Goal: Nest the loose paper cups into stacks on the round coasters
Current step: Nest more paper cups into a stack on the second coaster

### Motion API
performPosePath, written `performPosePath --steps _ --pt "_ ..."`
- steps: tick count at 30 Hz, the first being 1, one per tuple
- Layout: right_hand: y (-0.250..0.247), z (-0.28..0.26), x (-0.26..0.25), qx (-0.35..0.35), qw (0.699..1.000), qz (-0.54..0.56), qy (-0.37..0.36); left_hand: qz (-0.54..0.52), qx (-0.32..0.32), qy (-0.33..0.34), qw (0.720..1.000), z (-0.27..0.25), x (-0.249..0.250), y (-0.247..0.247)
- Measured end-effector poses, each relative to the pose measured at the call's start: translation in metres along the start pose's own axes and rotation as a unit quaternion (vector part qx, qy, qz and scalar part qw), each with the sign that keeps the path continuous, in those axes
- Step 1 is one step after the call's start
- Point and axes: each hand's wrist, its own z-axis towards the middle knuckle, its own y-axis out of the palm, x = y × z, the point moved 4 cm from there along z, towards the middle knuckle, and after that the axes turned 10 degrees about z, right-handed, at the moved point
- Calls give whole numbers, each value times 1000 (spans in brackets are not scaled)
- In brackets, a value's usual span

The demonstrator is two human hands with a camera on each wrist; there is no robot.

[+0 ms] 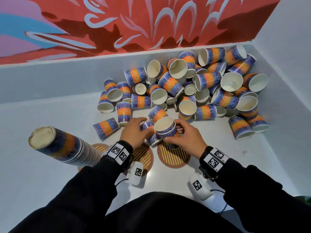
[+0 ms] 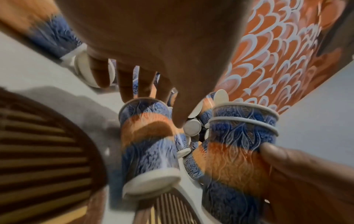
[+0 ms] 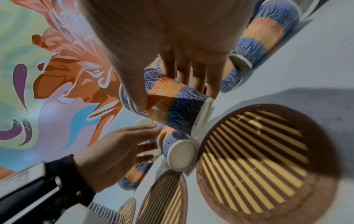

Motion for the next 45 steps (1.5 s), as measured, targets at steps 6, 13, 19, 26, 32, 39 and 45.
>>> performPosePath --steps 6,13,19,26,32,39,45 --pt "-16 -10 11 15 1000 4 14 2 -5 26 1000 0 14 -5" --pt "-19 -10 18 20 999 27 32 -43 238 186 952 -24 55 -95" --pt "-17 -7 2 7 997 77 -4 -27 150 281 947 -39 87 -90" --pt "-35 -17 11 9 998 63 25 -122 141 186 965 -7 67 -60" --pt "-41 -26 18 6 996 82 24 -145 99 -7 984 47 33 -7" --pt "-36 -26 31 -2 993 112 27 -135 48 -17 990 52 29 15" --pt "-31 -17 43 -1 991 109 72 -182 0 11 983 36 34 20"
